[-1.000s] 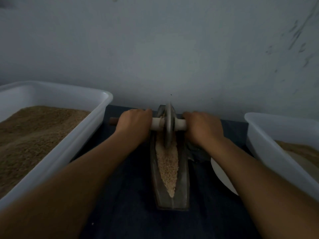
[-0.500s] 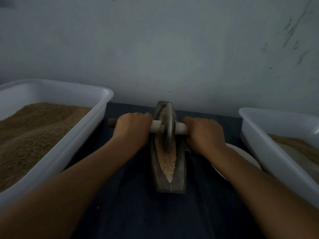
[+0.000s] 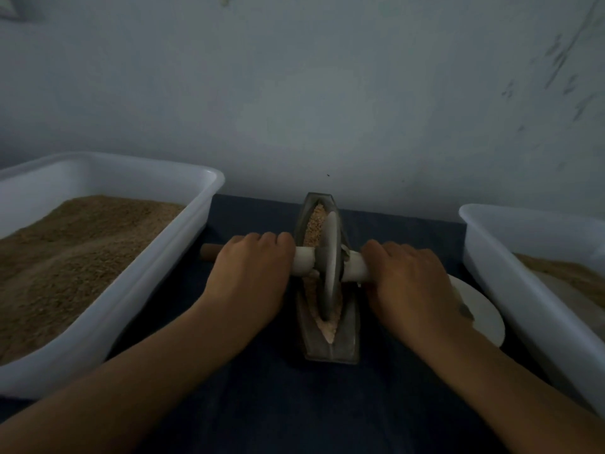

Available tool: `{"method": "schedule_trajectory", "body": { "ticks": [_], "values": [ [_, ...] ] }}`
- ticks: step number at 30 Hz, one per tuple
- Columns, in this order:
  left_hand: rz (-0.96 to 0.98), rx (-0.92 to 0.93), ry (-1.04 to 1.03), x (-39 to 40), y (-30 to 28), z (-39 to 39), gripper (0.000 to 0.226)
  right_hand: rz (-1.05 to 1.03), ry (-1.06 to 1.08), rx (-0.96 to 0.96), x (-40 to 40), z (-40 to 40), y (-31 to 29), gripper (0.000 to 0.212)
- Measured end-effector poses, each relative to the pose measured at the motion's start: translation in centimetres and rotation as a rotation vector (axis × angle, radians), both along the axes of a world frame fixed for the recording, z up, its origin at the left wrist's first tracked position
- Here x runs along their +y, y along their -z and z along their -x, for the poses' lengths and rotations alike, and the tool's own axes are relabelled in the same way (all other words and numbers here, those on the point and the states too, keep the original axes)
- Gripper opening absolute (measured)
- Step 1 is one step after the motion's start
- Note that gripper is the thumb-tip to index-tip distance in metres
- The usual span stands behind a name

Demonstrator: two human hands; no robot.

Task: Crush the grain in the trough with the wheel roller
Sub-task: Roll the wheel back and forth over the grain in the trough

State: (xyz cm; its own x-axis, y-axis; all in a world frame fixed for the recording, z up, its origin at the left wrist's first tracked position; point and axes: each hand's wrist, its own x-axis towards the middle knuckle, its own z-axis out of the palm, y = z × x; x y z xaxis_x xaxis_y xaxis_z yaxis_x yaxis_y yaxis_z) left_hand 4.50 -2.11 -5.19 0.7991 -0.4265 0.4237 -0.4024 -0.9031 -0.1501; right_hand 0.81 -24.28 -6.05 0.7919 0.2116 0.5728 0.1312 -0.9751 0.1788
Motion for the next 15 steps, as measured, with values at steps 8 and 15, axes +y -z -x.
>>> {"method": "schedule_trajectory", "body": {
  "ticks": [8, 15],
  "values": [
    [-0.016, -0.044, -0.061, -1.8, 0.4, -7.1, 0.031, 0.03, 0.098, 0.045, -0.6, -7.7, 0.1, 0.019],
    [0.035, 0.016, -0.08, -2.8, -0.3, -11.3, 0.027, -0.031, 0.116, 0.24, -1.3, -12.5, -1.8, 0.025]
  ]
}}
